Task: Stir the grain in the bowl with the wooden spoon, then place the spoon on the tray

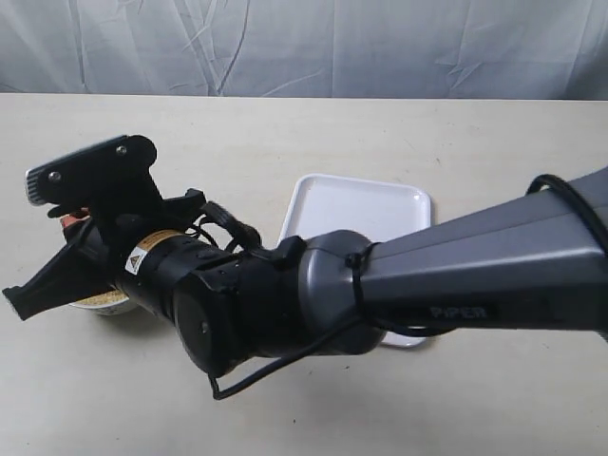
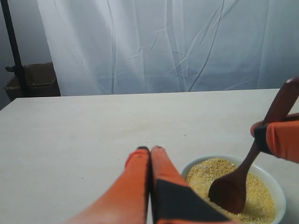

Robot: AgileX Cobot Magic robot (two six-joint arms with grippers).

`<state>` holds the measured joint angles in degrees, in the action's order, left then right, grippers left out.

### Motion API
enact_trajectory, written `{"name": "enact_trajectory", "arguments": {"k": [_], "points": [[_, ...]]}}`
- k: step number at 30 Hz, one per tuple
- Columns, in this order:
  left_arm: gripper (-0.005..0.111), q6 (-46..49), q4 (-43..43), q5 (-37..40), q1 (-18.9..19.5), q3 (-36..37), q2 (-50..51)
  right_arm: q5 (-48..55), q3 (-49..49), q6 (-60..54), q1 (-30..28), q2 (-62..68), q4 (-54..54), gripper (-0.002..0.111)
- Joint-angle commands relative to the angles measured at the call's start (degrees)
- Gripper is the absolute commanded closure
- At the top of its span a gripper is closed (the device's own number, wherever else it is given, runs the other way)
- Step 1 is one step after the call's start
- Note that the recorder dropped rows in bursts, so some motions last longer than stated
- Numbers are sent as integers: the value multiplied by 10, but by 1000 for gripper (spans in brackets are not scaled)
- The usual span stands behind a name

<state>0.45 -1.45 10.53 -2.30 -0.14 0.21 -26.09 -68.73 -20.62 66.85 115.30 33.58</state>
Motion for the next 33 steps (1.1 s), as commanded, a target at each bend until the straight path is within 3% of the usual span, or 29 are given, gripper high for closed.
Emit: {"name": "enact_trajectory", "arguments": {"k": [1, 21, 33], "points": [[107, 0, -2, -3, -1, 1, -2, -15, -2, -4, -2, 12, 3, 109], [107, 0, -2, -3, -1, 1, -2, -43, -2, -81, -35, 5, 94, 109], [107, 0, -2, -3, -1, 1, -2, 3, -2, -17, -29, 28, 88, 109]]}}
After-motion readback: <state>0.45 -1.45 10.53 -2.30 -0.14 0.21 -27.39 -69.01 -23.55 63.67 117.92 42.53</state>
